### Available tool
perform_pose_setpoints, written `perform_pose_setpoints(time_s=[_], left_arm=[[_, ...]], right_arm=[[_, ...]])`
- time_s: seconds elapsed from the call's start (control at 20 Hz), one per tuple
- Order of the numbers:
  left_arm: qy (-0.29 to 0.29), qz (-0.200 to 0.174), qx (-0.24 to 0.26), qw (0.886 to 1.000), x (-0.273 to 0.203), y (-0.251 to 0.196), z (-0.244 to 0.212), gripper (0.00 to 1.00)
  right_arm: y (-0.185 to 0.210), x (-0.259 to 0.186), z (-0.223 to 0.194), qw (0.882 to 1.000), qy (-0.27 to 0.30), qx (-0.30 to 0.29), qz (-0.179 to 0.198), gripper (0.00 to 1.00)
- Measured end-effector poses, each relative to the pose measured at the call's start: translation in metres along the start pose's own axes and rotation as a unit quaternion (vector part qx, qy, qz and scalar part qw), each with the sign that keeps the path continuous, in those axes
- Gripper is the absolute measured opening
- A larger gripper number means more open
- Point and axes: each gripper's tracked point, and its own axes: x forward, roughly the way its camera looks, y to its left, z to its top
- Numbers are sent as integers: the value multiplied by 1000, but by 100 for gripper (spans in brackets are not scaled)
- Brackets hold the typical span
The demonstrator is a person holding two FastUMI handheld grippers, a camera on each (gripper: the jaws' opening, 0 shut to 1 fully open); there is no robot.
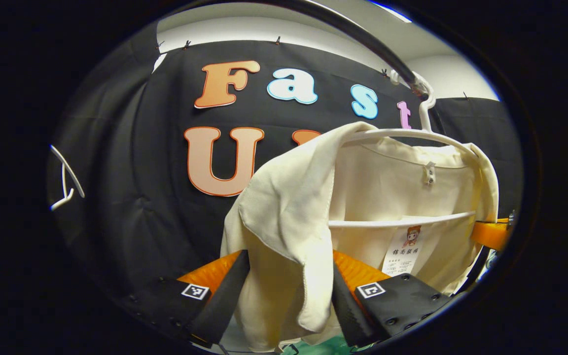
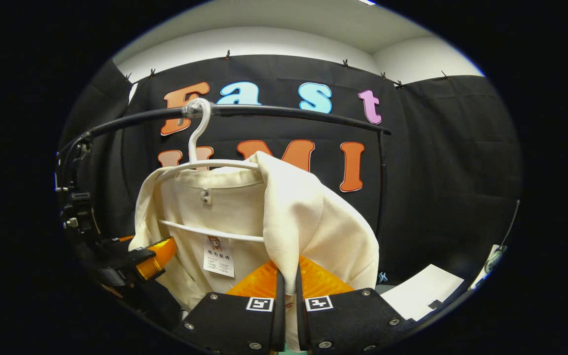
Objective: Grasp the clothes on the hanger with both hands and then place them into the laundry hamper below.
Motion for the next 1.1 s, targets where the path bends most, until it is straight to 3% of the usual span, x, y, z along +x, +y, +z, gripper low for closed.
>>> perform_pose_setpoints(time_s=[0.1,0.15,0.55,0.7,1.1], left_arm=[[3,4,-1,1000,2,1,-2,74],[4,4,-3,1000,1,1,-2,72],[14,-6,-32,999,5,-4,-9,12],[14,-20,-40,999,2,-3,-8,9],[-8,25,-25,999,-21,44,31,11]], right_arm=[[0,-4,7,1000,-5,0,4,8],[-3,-7,10,1000,-7,0,6,8],[-11,-28,30,1000,-21,2,14,6],[-15,-35,40,1000,-26,0,15,5],[-39,-45,61,999,-34,8,28,1]])
